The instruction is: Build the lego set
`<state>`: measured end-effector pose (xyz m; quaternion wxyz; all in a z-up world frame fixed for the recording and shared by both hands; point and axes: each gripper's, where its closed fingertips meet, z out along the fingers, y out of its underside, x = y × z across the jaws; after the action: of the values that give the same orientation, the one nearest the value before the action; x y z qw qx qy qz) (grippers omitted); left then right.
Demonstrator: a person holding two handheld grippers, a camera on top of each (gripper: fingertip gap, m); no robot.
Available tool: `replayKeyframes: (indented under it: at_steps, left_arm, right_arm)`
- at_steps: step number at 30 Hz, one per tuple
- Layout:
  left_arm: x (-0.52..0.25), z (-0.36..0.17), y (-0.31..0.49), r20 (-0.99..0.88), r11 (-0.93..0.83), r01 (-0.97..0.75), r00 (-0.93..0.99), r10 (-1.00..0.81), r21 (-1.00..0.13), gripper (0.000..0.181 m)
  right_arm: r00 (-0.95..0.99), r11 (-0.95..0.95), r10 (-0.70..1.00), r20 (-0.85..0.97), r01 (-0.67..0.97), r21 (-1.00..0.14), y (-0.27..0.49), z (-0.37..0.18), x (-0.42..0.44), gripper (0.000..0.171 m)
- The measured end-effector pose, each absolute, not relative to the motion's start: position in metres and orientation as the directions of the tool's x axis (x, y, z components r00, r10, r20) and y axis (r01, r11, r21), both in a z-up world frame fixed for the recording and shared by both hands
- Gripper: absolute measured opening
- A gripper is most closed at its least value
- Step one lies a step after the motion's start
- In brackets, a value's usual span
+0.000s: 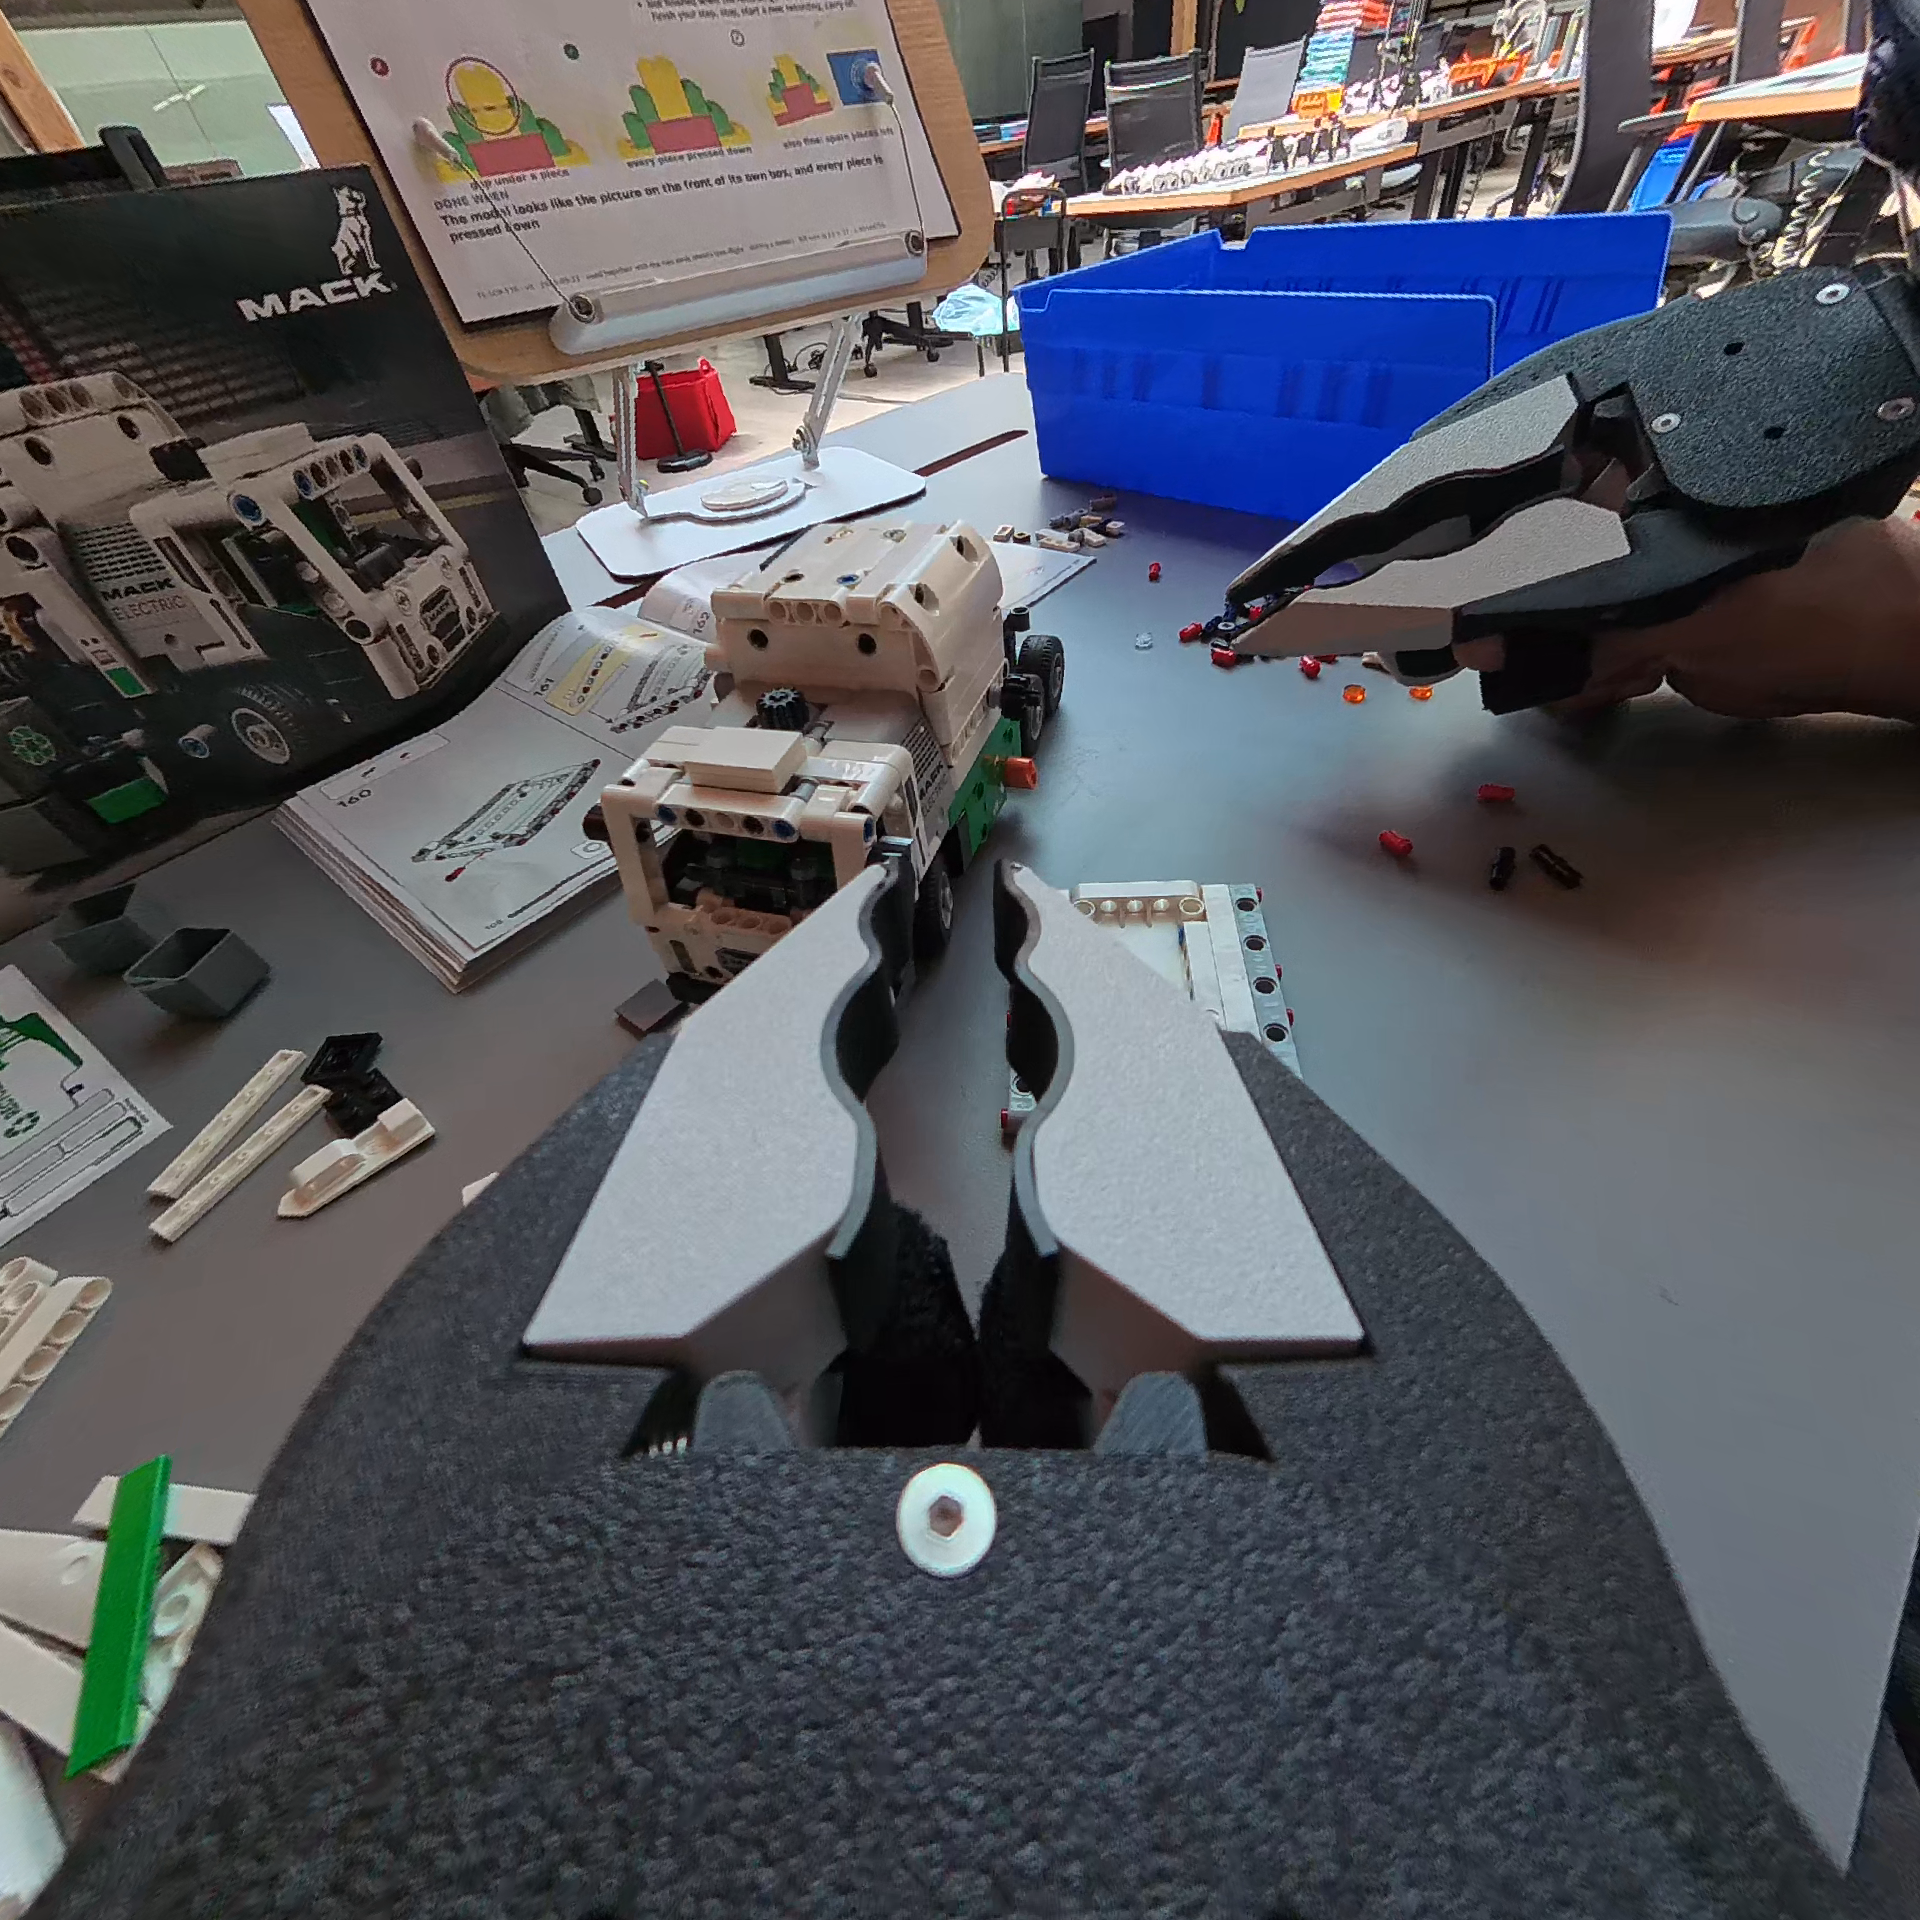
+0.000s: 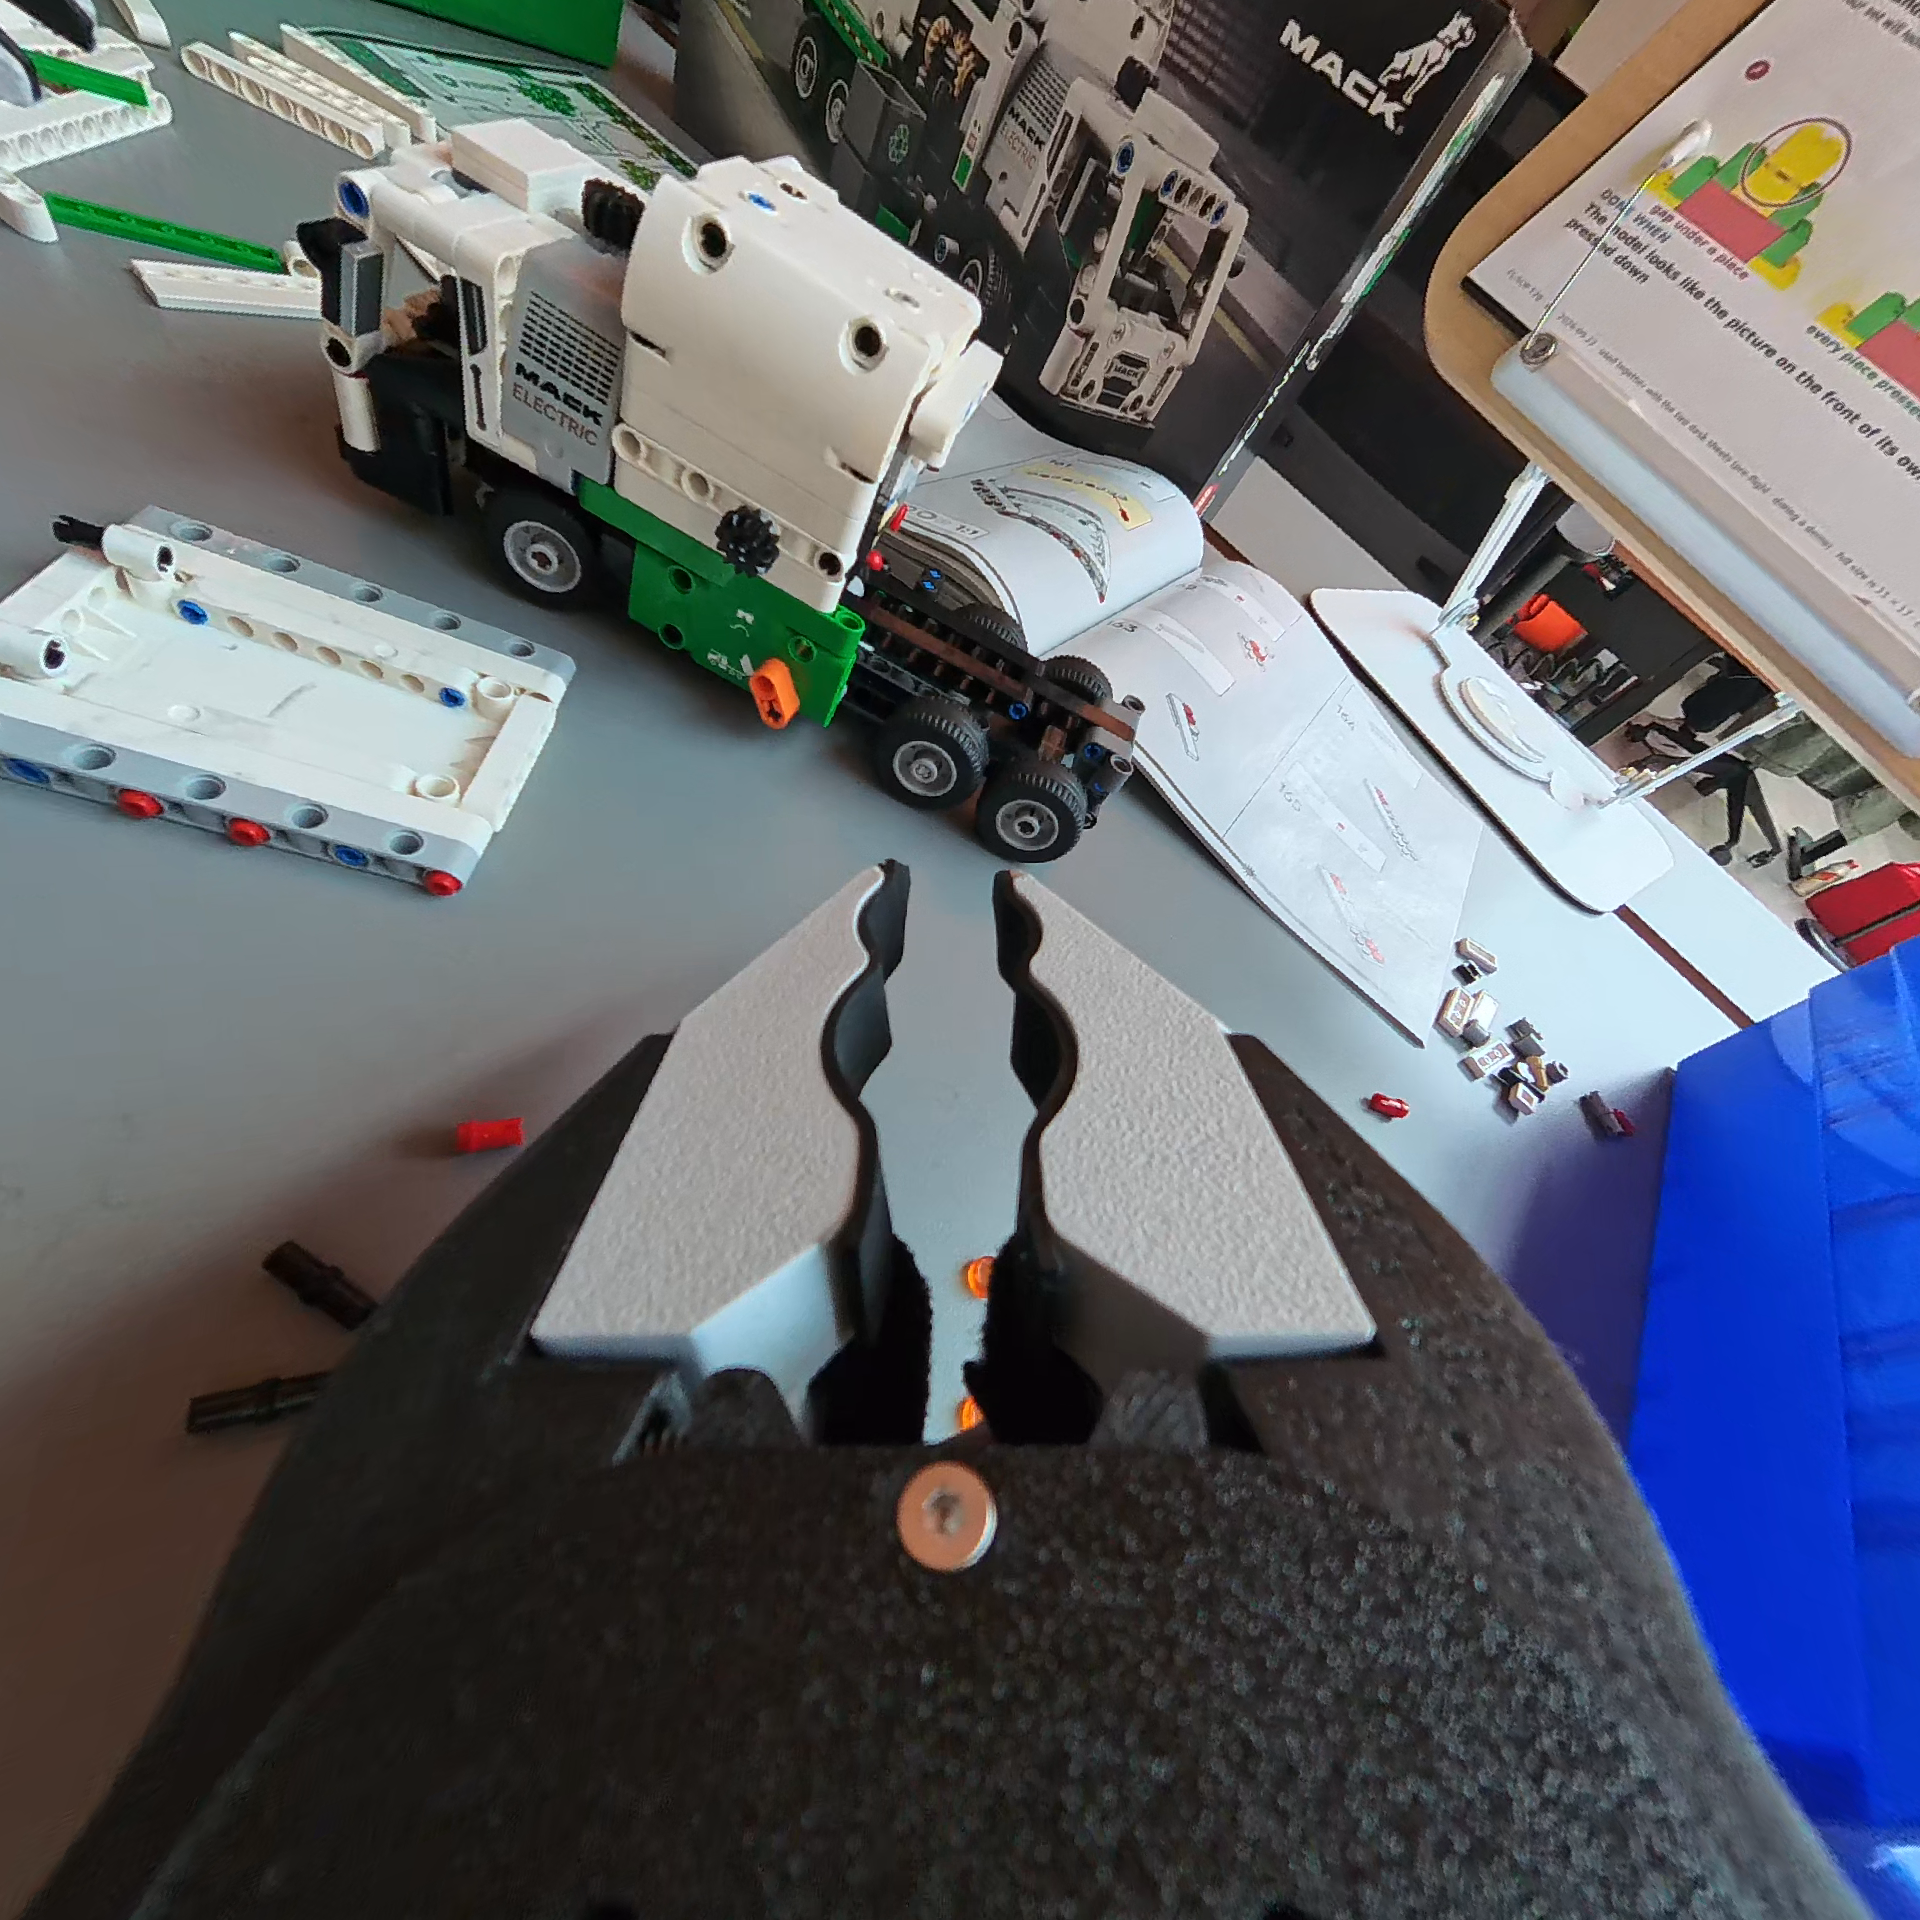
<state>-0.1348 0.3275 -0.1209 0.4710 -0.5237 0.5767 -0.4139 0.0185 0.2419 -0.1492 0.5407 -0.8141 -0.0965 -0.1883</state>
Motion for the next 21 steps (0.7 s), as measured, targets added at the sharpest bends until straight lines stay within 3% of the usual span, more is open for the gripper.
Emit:
replayKeyframes:
  at_steps: [17, 21]
  left_arm:
    - [-0.143, -0.127, 0.33, -0.087, 0.081, -0.258, 0.013, -0.996, -0.963, 0.013]
    - [-0.146, -0.124, 0.339, -0.04, 0.02, -0.251, 0.073, -0.997, -0.968, 0.014]
  right_arm:
    - [0.905, -0.388, -0.033, 0.424, 0.379, -0.84, 0.242, -0.149, 0.015, 0.016]
    - [0.965, -0.342, 0.002, 0.263, 0.248, -0.906, 0.245, -0.124, 0.007, 0.018]
